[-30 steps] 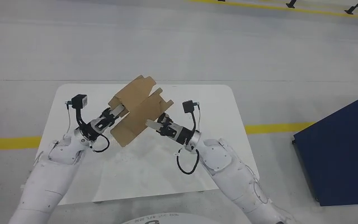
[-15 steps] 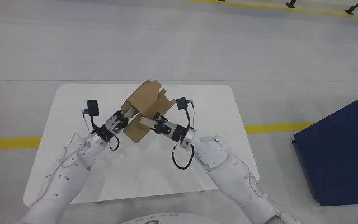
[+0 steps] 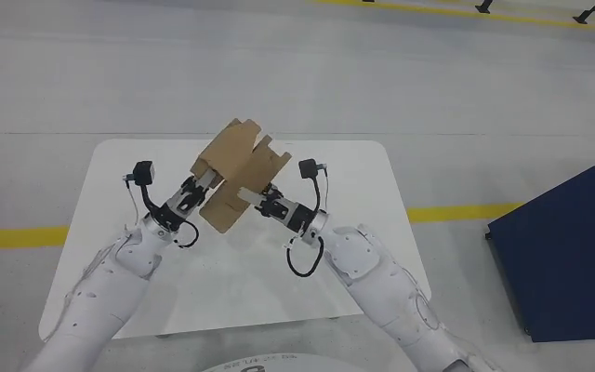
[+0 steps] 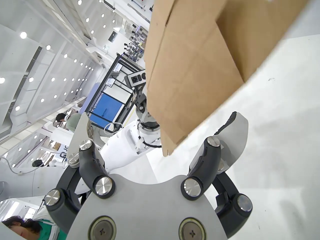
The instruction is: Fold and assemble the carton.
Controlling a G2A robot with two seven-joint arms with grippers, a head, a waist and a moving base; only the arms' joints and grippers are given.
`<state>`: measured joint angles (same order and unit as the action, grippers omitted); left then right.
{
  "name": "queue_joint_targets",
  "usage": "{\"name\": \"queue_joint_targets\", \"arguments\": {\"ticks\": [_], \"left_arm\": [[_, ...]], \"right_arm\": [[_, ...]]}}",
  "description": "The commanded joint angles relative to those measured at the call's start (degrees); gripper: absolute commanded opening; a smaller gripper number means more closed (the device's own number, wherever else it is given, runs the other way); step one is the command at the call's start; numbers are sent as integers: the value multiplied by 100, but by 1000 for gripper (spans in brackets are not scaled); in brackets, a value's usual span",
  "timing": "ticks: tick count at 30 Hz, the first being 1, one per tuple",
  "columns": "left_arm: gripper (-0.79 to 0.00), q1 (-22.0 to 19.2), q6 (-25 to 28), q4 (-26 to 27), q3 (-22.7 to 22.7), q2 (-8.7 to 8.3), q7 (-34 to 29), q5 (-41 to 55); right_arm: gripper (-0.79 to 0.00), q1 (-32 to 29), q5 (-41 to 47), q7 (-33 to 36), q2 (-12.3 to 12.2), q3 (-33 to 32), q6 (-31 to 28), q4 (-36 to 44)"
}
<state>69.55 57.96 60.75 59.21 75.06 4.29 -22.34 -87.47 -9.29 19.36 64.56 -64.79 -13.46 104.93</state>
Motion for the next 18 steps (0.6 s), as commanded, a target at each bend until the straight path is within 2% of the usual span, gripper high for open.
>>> {"name": "queue_joint_targets", "arguments": {"ticks": [1,7,11,15,18], "left_arm": [[-785,-78,-105,-120,-96,28,-102,-179],[-785,-222,-596,-288,-214,114,503,-1402],[-785,-225,-668,-426,-338,169,1020,-2048],[-785,-261,-281,-594,-399,218,1219,-1842],[-785,-312,4,-651,-376,219,1096,-1305]], "right_arm": [[0,54,-25,-73,24,96,-36,-46],[0,118,-121,-210,68,237,-53,-134],[0,146,-103,-196,84,261,17,-151],[0,162,-132,-204,98,285,62,-154],[0,99,-134,-245,94,223,-4,-126]]}}
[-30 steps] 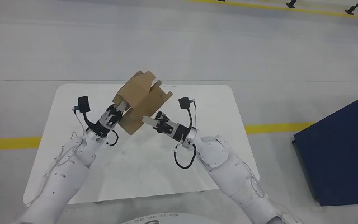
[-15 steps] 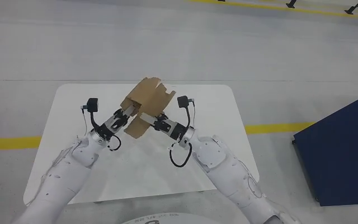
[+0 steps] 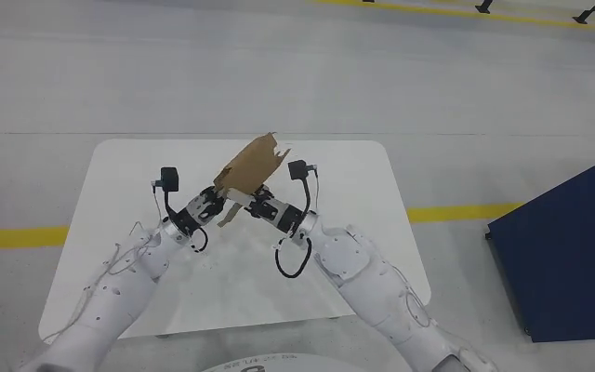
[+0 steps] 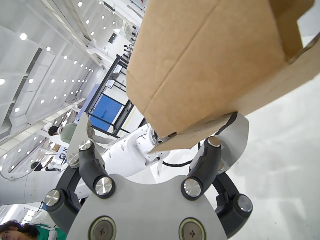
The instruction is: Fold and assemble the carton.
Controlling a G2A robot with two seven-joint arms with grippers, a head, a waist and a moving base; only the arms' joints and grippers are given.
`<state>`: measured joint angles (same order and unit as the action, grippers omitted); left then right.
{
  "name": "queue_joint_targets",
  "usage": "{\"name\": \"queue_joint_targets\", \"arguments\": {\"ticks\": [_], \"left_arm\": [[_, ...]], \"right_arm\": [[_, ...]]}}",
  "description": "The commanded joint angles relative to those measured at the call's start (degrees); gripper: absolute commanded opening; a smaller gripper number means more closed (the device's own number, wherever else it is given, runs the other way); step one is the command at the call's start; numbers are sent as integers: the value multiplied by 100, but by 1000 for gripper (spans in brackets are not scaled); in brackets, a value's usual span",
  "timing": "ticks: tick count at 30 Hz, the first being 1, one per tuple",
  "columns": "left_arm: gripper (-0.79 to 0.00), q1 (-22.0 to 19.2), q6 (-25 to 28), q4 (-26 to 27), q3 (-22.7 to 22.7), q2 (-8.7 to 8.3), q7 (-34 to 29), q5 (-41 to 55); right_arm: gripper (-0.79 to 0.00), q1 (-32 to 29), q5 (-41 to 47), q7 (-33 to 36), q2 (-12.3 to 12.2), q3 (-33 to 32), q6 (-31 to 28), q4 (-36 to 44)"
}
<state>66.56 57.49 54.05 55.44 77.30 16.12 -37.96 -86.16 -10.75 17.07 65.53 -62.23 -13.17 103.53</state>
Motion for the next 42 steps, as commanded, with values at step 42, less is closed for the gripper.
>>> {"name": "queue_joint_targets", "arguments": {"ticks": [42], "left_arm": [[-785,149,-1048,250,249,-210,2430,-2687]], "right_arm": [[0,-18,-77,-571,131,-24,568,24]]}}
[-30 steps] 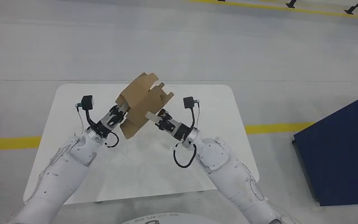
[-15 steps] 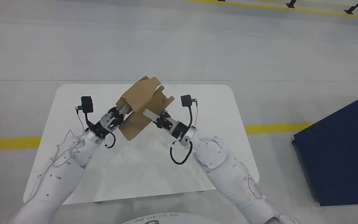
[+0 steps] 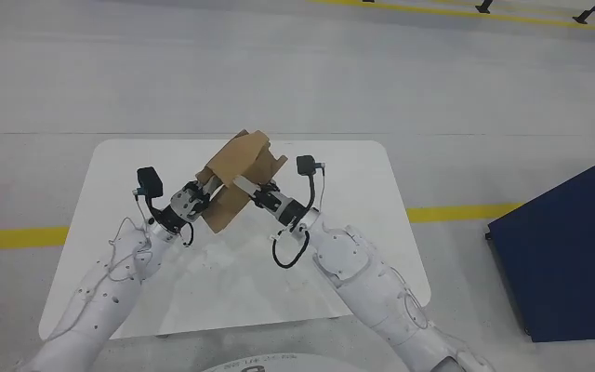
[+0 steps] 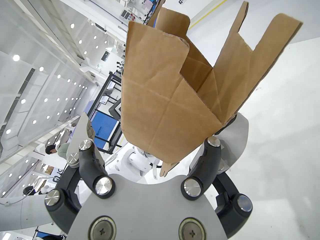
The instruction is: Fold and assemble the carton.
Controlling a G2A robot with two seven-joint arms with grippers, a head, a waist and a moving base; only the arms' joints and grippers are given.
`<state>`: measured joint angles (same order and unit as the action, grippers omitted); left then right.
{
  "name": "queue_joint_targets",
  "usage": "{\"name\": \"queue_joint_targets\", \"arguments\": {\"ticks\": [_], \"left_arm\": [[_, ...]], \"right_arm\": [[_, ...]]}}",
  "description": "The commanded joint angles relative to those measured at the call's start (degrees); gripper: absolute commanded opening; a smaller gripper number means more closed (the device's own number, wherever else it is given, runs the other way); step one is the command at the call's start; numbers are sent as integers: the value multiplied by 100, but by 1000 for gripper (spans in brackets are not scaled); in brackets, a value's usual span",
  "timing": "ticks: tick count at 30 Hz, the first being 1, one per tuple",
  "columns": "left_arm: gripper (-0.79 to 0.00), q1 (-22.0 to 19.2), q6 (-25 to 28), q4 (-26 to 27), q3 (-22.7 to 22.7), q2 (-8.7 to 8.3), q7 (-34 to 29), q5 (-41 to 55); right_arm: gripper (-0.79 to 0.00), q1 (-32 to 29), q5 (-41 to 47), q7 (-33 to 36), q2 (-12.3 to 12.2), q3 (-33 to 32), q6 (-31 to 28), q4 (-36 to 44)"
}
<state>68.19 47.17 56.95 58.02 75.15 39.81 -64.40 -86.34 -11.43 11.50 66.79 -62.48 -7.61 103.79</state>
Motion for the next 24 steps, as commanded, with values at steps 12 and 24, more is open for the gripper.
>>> {"name": "queue_joint_targets", "arguments": {"ticks": [12,24], "left_arm": [[-785,-68,-171,-171,-90,27,636,-538],[-785,-132,-214,-309,-146,48,874,-715]], "right_arm": [[0,69,-46,-295,80,40,420,-41],[0,174,-131,-257,145,112,722,-84]]}}
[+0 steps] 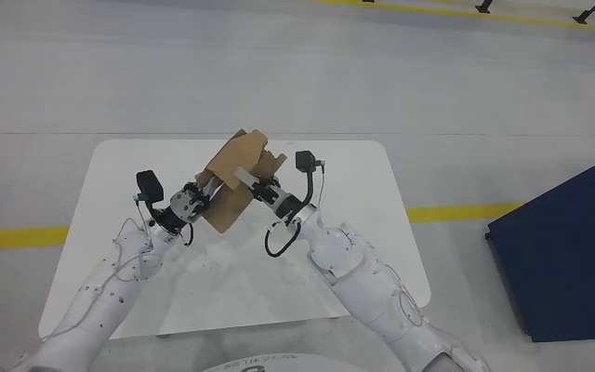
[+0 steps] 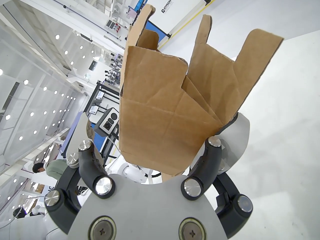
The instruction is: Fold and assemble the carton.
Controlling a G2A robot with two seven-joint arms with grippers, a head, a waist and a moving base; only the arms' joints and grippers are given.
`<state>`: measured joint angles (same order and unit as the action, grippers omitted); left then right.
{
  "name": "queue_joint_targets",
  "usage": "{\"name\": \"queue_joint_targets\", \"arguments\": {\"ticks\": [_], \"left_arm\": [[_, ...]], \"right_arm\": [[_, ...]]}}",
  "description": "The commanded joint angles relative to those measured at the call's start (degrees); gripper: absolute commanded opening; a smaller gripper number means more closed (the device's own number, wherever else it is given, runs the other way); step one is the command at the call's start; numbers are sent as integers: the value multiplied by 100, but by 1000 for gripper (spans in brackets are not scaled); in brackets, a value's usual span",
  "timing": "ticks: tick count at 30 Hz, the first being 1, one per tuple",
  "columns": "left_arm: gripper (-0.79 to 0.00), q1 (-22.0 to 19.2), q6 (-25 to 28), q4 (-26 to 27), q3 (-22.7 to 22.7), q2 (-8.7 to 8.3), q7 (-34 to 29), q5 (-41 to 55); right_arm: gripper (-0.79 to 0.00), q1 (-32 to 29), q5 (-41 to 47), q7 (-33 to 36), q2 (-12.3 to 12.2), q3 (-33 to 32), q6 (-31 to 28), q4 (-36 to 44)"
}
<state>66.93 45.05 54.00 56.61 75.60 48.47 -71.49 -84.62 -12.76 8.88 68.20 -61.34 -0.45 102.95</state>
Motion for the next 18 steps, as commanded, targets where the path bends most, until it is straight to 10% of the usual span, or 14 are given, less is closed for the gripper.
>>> {"name": "queue_joint_targets", "arguments": {"ticks": [1,10,16,18], "left_arm": [[-785,-18,4,-27,-14,5,10,-21],[-785,-50,35,-74,-28,10,85,-68],[-785,-49,32,-75,-13,0,159,-138],[-610,-45,31,-74,-9,-5,183,-168]], "right_arm": [[0,4,1,10,8,-6,9,-2],[-305,17,-15,40,39,-23,57,-18],[-357,29,-28,69,59,-29,80,-30],[-357,28,-34,74,67,-32,79,-33]]}}
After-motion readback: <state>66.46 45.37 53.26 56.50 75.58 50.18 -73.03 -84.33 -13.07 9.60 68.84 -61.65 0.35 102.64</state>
